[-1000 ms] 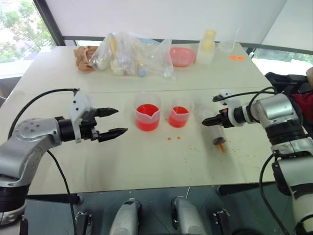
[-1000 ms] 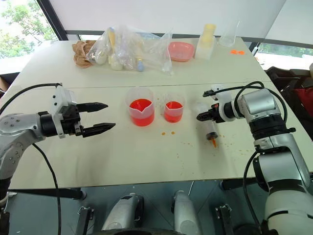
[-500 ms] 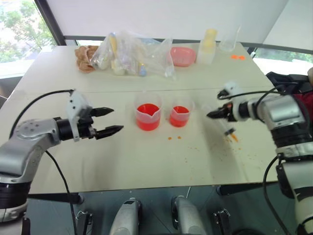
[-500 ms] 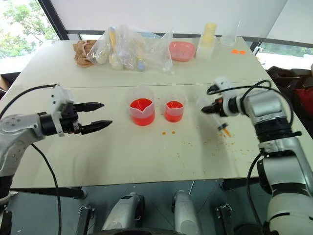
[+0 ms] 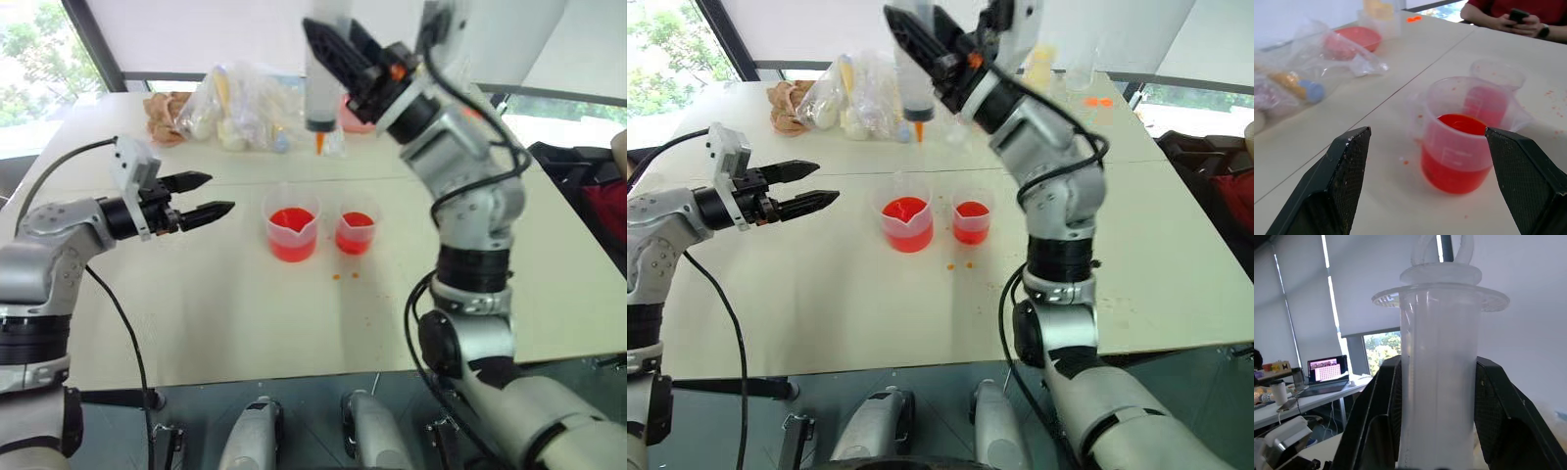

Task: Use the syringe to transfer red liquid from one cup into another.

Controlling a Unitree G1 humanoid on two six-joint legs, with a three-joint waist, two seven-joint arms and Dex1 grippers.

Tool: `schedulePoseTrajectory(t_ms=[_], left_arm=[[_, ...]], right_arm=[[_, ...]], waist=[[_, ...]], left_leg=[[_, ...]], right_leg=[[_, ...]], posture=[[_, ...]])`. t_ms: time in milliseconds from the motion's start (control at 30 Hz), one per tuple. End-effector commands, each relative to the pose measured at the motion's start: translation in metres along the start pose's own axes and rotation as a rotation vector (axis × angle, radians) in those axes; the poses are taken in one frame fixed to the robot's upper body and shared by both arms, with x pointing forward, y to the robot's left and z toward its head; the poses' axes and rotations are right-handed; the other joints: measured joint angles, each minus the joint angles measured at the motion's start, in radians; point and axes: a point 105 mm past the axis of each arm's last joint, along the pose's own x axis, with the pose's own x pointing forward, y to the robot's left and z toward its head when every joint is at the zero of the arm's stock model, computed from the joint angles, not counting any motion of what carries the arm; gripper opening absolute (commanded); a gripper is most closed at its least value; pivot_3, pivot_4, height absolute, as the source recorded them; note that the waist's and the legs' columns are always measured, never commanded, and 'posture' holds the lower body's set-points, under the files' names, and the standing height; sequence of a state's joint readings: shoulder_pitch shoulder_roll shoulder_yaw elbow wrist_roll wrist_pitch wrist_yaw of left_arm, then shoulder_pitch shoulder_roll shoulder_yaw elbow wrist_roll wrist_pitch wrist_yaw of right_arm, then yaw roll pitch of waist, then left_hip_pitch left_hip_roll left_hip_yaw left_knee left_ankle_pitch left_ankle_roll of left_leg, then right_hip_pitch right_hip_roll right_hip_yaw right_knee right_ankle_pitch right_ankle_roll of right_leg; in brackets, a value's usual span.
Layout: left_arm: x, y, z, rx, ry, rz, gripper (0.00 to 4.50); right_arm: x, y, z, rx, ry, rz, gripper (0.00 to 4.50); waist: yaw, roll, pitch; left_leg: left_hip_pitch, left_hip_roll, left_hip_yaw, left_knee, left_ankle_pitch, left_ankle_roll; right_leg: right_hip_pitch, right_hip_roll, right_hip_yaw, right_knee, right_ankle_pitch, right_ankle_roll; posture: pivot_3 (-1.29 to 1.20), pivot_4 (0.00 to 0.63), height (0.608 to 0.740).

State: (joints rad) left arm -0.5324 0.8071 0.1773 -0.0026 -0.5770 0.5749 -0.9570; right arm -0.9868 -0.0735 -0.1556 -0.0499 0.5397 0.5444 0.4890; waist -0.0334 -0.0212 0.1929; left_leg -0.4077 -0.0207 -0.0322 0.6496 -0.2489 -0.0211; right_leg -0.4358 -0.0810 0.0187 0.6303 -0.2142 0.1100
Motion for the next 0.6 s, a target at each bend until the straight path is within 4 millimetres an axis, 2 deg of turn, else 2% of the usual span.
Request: schedulePoseTrajectory(t_ms=[33,267,500,600], left_arm=[[0.0,0.002,0.021,0.069,-0.055,0.015,3.9],[0.0,0.002,0.037,0.074,-0.109,0.025,3.9],[0.002,0.003,0.039,0.078,-0.115,0.025,3.9],[0.009,0.002,0.055,0.107,-0.169,0.021,3.9]], right_arm=[[-0.003,0.012,-0.016,-0.072,-0.015,0.019,1.39],[-0.01,0.026,-0.08,-0.14,0.08,0.061,1.39],[-0.006,0.03,-0.099,-0.165,0.079,0.061,1.39],[-0.004,0.031,-0.115,-0.21,0.096,0.051,1.39]], waist=[[0.002,0.0,0.0],[-0.012,0.0,0.0],[-0.012,0.0,0.0],[-0.009,0.0,0.0]], left_leg=[[0.0,0.0,0.0,0.0,0.0,0.0],[0.0,-0.001,0.001,0.0,0.0,0.0],[0.0,0.0,0.001,0.0,0.001,-0.001],[0.0,0.0,0.001,0.0,0.001,-0.001]], right_leg=[[0.0,0.0,0.0,0.0,0.0,0.0],[-0.002,0.001,0.001,0.0,0.0,0.0],[-0.004,0.001,0.001,0.002,0.0,0.0],[-0.003,0.001,0.001,0.001,0.0,0.0]], posture=[[0.0,0.15,0.74],[0.0,0.15,0.74],[0.0,0.15,0.74],[0.0,0.15,0.74]])
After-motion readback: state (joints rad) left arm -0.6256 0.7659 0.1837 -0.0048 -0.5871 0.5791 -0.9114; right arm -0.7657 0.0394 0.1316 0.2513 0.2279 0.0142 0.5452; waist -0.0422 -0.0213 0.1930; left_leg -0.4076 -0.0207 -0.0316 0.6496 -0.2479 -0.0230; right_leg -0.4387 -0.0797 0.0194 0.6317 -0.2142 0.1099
